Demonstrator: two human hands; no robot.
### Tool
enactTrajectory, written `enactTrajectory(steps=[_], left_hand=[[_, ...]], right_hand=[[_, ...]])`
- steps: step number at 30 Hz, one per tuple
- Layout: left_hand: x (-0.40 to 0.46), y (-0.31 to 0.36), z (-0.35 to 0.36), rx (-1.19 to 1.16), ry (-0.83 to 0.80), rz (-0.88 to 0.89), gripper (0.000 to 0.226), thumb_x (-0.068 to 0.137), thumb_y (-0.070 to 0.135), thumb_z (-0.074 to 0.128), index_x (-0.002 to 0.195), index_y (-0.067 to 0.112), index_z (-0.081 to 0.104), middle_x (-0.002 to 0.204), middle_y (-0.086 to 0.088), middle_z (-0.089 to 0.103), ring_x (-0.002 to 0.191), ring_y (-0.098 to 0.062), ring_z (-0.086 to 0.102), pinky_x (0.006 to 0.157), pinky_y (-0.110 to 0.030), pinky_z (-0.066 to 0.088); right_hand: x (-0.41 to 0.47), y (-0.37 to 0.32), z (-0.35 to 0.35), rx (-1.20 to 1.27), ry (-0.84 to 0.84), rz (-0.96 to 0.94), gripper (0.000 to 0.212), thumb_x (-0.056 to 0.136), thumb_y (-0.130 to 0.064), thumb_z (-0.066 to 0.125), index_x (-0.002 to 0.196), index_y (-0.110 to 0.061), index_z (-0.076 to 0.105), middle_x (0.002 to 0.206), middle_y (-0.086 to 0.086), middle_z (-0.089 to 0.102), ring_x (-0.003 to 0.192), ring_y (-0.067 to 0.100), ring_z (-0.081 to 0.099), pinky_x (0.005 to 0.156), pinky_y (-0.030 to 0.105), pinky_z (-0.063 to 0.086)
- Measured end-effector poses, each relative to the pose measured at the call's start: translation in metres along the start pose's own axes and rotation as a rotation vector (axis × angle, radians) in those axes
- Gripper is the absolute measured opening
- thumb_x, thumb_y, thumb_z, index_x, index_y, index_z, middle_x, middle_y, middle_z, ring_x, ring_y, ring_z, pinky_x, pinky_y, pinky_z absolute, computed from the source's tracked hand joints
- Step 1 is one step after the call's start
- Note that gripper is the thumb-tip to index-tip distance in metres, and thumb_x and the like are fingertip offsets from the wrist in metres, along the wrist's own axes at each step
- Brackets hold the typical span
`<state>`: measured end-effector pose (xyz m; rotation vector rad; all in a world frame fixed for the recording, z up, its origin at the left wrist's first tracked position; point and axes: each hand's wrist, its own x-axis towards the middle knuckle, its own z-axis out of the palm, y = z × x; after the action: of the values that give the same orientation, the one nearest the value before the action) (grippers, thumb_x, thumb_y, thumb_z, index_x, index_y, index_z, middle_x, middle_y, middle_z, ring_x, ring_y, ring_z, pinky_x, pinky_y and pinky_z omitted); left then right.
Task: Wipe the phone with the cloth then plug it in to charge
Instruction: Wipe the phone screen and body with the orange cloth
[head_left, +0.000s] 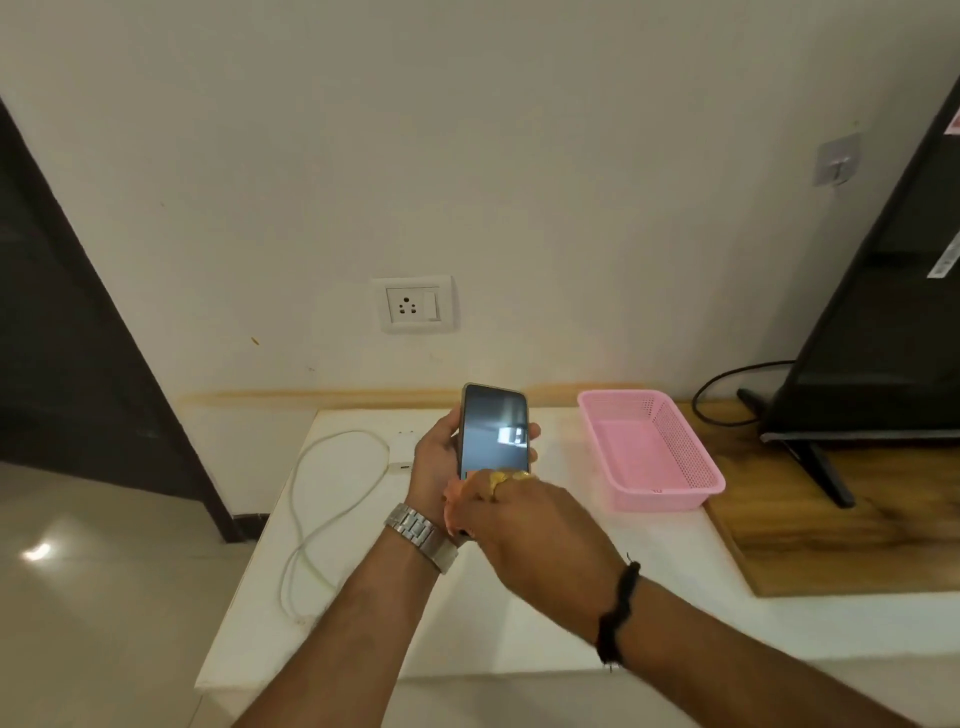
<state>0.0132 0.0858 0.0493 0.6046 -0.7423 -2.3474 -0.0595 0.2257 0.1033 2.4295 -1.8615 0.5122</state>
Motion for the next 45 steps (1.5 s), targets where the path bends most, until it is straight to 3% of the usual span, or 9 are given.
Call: enactTrajectory(steps=[6, 12, 18, 21, 27, 32, 36, 42, 45], left_hand=[[-0.004, -0.023, 0.008, 0.021, 0.002, -0.087, 0.042, 0.088, 0.052, 0.063, 0.093, 0.013, 0.077, 0.092, -0.015, 0.072, 0.078, -0.035, 0.067, 0.077, -0.045, 0.057], [-0.002, -0.011, -0.001, 0.016, 0.006, -0.093, 0.066, 0.096, 0.056, 0.051, 0.130, 0.004, 0.072, 0.121, -0.019, 0.071, 0.096, -0.034, 0.067, 0.089, -0.043, 0.054], [-0.002, -0.016, 0.000, 0.054, -0.031, -0.029, 0.047, 0.093, 0.053, 0.058, 0.100, 0.012, 0.080, 0.099, -0.014, 0.075, 0.079, -0.034, 0.070, 0.076, -0.045, 0.059], [-0.004, -0.009, -0.006, 0.101, -0.002, -0.005, 0.045, 0.080, 0.052, 0.067, 0.099, 0.013, 0.080, 0.102, -0.014, 0.073, 0.080, -0.031, 0.069, 0.073, -0.040, 0.057], [-0.003, -0.009, -0.013, 0.080, 0.007, -0.043, 0.052, 0.098, 0.054, 0.051, 0.116, 0.010, 0.074, 0.105, -0.016, 0.071, 0.083, -0.032, 0.068, 0.078, -0.041, 0.054], [-0.009, -0.009, -0.005, 0.064, -0.045, -0.040, 0.053, 0.096, 0.051, 0.054, 0.115, 0.008, 0.078, 0.111, -0.021, 0.074, 0.084, -0.037, 0.072, 0.074, -0.049, 0.062], [-0.008, -0.005, -0.015, 0.090, 0.004, -0.051, 0.060, 0.100, 0.051, 0.047, 0.127, 0.005, 0.075, 0.119, -0.022, 0.074, 0.097, -0.036, 0.070, 0.087, -0.045, 0.059], [-0.011, -0.015, -0.003, 0.135, 0.037, -0.045, 0.053, 0.095, 0.050, 0.056, 0.122, 0.007, 0.072, 0.108, -0.025, 0.071, 0.085, -0.042, 0.070, 0.077, -0.049, 0.060], [-0.010, -0.008, -0.004, 0.151, 0.090, -0.012, 0.065, 0.094, 0.050, 0.055, 0.133, 0.000, 0.067, 0.125, -0.029, 0.067, 0.095, -0.041, 0.065, 0.086, -0.046, 0.052]], right_hand=[[0.059, 0.063, -0.038, -0.199, 0.123, 0.171, 0.030, 0.106, -0.024, 0.045, 0.109, -0.024, 0.075, 0.107, 0.004, 0.067, 0.095, 0.026, 0.065, 0.081, 0.035, 0.054], [-0.004, 0.009, -0.004, -0.102, -0.017, -0.071, 0.025, 0.076, -0.012, 0.078, 0.095, -0.028, 0.073, 0.092, -0.006, 0.070, 0.072, 0.018, 0.068, 0.053, 0.028, 0.050], [0.038, 0.070, -0.035, -0.265, 0.092, 0.105, 0.028, 0.102, -0.015, 0.053, 0.123, -0.025, 0.068, 0.110, 0.002, 0.065, 0.092, 0.021, 0.062, 0.069, 0.026, 0.044], [0.018, 0.056, -0.025, -0.248, 0.049, 0.043, 0.018, 0.096, -0.014, 0.064, 0.109, -0.025, 0.069, 0.095, 0.000, 0.065, 0.078, 0.019, 0.060, 0.061, 0.028, 0.041], [0.001, 0.052, -0.020, -0.162, -0.077, -0.055, 0.039, 0.067, -0.013, 0.090, 0.099, -0.027, 0.070, 0.082, -0.006, 0.061, 0.069, 0.016, 0.063, 0.058, 0.026, 0.054], [0.028, 0.077, -0.035, -0.211, 0.074, 0.115, 0.020, 0.093, -0.006, 0.065, 0.105, -0.021, 0.069, 0.089, -0.003, 0.062, 0.085, 0.021, 0.066, 0.067, 0.027, 0.048], [-0.023, 0.039, -0.005, -0.186, -0.029, -0.157, 0.028, 0.079, -0.012, 0.083, 0.103, -0.023, 0.073, 0.099, -0.002, 0.074, 0.091, 0.024, 0.073, 0.070, 0.034, 0.062], [0.016, 0.067, -0.029, -0.257, 0.053, 0.107, 0.018, 0.092, -0.008, 0.067, 0.097, -0.025, 0.064, 0.077, -0.009, 0.047, 0.069, 0.013, 0.050, 0.061, 0.024, 0.046], [-0.011, 0.046, -0.010, -0.216, 0.079, 0.024, 0.022, 0.081, -0.009, 0.079, 0.096, -0.023, 0.072, 0.082, -0.003, 0.067, 0.069, 0.018, 0.066, 0.054, 0.028, 0.051]])
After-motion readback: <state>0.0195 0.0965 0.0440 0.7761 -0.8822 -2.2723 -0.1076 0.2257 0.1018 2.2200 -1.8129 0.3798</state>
